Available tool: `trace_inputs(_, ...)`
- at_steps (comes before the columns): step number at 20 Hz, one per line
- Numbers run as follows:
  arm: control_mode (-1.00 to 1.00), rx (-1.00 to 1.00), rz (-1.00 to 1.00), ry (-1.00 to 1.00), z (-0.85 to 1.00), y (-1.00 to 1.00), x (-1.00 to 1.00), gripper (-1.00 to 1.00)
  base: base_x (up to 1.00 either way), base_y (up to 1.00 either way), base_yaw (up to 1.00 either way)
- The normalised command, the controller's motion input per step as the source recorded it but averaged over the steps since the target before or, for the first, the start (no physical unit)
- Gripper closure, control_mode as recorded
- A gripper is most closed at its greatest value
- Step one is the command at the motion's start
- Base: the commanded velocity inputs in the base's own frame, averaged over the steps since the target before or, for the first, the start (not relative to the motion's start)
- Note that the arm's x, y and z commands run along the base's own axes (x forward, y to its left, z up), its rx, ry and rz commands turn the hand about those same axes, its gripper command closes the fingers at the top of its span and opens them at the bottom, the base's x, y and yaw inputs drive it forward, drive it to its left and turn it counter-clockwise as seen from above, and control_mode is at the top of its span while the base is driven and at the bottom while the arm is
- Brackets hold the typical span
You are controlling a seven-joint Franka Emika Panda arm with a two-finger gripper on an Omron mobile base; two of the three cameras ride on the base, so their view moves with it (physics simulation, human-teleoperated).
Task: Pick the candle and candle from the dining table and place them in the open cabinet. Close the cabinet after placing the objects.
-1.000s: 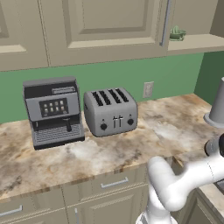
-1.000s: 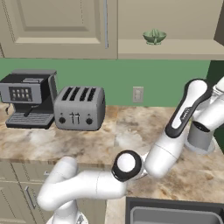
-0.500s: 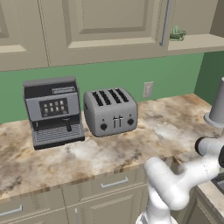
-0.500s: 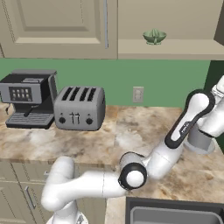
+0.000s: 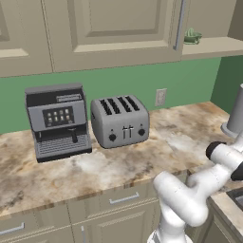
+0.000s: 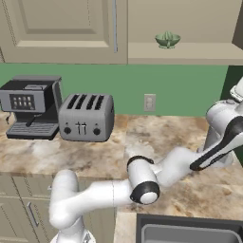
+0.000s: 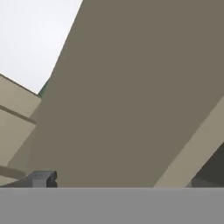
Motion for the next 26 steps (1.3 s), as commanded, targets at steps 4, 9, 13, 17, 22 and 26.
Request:
trace_inputs(4,-1.0,-0.31,0.27,-0.4,0.22,0.2,-0.26,-1.0,0.0,0.0,0.0)
trace_inputs(9,-1.0,-0.32,0.26,-0.15,-0.02,0.34,-0.08,-1.0,0.0,0.0,0.0)
trace_inputs(13,-1.0,-0.14,0.01,0.08,-0.02,0.14,0.03,-1.0,0.0,0.0,0.0)
trace_inputs(17,-1.0,-0.29,0.0,-0.01,-0.02,0.25,-0.2,-1.0,0.0,0.0,0.0)
trace_inputs(22,-1.0,-0.32,0.0,0.0,-0.04,0.29,-0.22,-1.0,0.0,0.0,0.0)
trace_inputs(26,-1.0,-0.31,-0.01,0.0,0.0,0.2,-0.1,-1.0,0.0,0.0,0.0)
